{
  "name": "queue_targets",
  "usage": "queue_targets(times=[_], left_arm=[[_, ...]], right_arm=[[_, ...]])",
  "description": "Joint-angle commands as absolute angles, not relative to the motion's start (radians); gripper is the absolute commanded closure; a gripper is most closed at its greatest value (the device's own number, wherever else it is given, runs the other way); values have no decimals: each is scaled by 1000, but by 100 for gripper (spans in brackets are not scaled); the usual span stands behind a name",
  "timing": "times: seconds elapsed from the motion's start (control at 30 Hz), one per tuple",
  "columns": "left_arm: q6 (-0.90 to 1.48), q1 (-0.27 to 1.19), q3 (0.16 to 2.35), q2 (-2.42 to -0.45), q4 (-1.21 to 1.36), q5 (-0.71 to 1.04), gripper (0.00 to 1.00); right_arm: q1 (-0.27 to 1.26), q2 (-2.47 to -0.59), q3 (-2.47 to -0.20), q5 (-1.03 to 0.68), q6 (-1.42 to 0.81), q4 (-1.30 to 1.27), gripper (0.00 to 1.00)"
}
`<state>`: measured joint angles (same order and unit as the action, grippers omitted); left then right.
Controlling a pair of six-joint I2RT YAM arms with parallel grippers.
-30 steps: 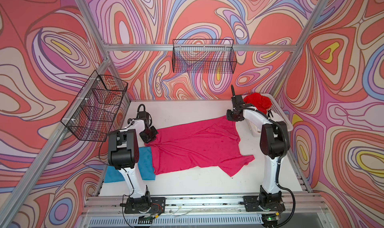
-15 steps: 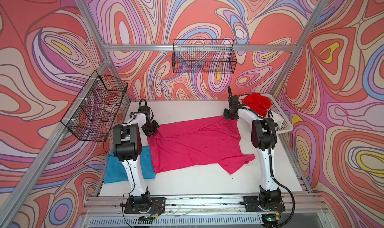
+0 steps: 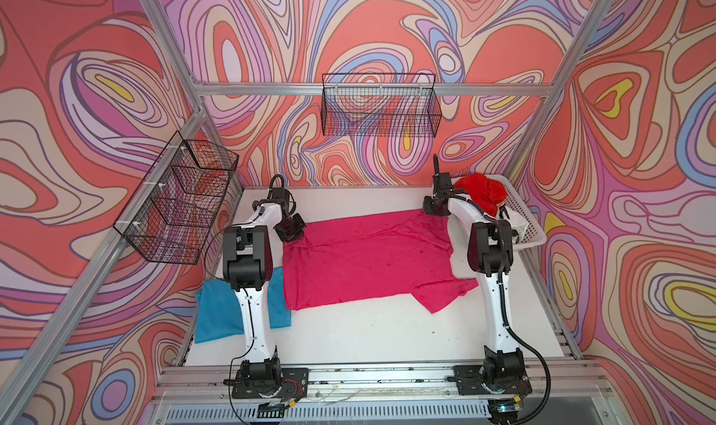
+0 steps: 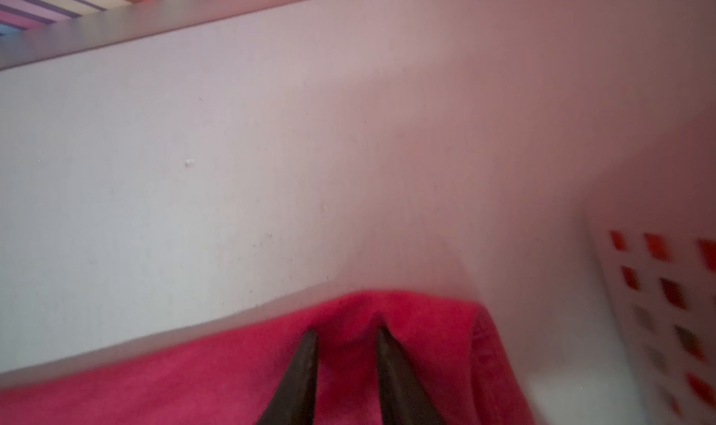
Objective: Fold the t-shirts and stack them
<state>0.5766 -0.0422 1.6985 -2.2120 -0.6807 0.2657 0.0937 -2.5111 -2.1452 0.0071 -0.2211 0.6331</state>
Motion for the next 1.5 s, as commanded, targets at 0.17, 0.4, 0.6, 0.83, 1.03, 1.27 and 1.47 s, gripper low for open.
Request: queue_targets(times=[0.17,0.4,0.6,0.83,1.03,1.27,1.47], left_arm=[[581,-38,1660,-2167,-717,245,71],[587,-34,1645,-2119,-711,246,67],[589,-31,1611,-2089,-702,249,66],[588,-32,1582,-2069,-695,249,66],[586,-32,1580,-2067,-696,252,65],[583,-32,1575,-2063,-696,256,65],[583,-32,1566,-2054,-691,255,65]], right_arm=[[126,-2348,-2054,-120,-183,705,63],[169,-2380,-2043,-233,-162,713,61],[201,-2469,-2120,-242,-140,746,61],[213,-2490,-2136,-219,-144,754,62],[213,-2458,-2088,-218,-144,738,66],[215,-2422,-2057,-209,-150,716,78],[222,-2386,-2039,-190,-156,711,90]])
